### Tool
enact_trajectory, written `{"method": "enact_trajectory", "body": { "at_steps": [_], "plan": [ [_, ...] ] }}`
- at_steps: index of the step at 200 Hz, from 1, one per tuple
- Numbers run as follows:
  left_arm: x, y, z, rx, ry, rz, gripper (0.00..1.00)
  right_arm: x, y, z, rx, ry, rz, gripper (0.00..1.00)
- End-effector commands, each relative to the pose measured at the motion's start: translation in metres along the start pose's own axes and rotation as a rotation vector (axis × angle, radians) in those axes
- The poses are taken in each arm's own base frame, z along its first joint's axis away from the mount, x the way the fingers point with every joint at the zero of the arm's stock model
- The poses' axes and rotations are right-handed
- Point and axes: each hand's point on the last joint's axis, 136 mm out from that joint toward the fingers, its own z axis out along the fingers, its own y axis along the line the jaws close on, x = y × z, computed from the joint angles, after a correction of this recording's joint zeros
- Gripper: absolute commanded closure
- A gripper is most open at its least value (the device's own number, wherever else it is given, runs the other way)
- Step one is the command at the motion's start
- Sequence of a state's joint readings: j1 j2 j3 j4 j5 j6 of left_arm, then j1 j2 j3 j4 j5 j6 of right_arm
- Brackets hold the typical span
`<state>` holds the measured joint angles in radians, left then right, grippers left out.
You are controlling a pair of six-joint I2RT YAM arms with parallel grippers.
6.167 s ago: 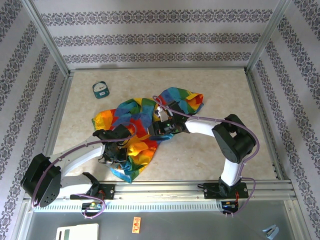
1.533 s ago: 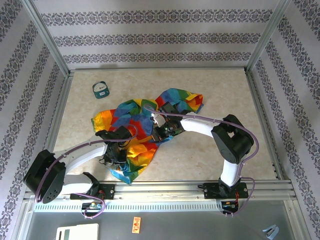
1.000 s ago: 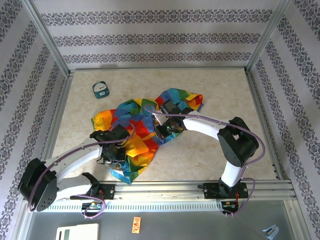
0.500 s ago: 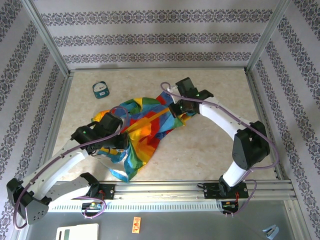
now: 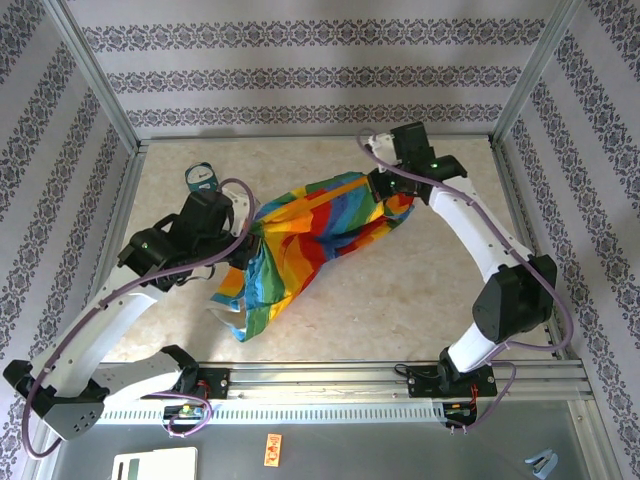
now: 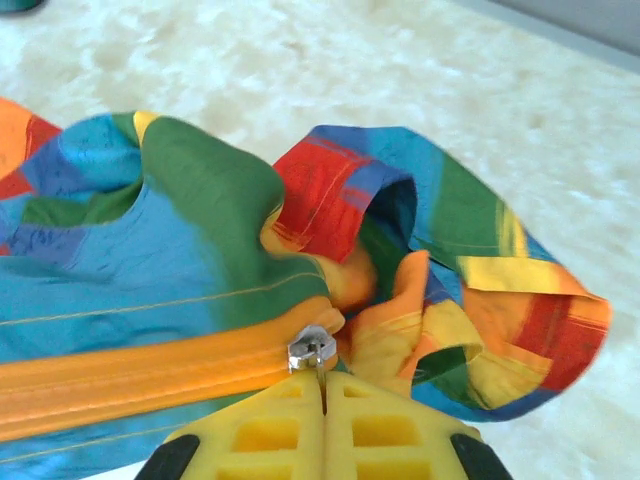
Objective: Zip up the jacket
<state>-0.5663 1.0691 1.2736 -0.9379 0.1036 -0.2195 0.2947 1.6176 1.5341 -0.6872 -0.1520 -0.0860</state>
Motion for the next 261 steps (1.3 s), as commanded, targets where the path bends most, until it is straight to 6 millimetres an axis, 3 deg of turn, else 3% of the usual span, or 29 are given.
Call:
{"method": "enact_trajectory", "body": {
  "at_steps": [1, 69, 127, 165, 206, 261],
  "plan": [
    [0.003, 0.017, -0.015, -0.052, 0.026, -0.002, 1.00, -0.006, -0.057, -0.022, 0.179, -0.023, 0.042, 1.00],
    [0.005, 0.046, -0.012, -0.057, 0.029, -0.132, 1.00, -0.001, -0.100, -0.016, 0.230, -0.007, 0.115, 1.00],
    [0.011, 0.057, 0.021, -0.026, 0.075, -0.182, 1.00, -0.001, -0.096, -0.005, 0.183, -0.006, 0.142, 1.00],
    [0.013, 0.071, 0.044, -0.041, 0.112, -0.197, 1.00, 0.007, -0.111, 0.006, 0.225, 0.030, 0.152, 1.00],
    [0.008, 0.080, 0.056, -0.033, 0.125, -0.197, 1.00, 0.000, -0.130, 0.015, 0.285, 0.041, 0.148, 1.00],
    [0.034, 0.092, 0.083, -0.057, 0.205, -0.242, 1.00, 0.002, -0.145, 0.033, 0.338, 0.065, 0.158, 1.00]
  ]
}}
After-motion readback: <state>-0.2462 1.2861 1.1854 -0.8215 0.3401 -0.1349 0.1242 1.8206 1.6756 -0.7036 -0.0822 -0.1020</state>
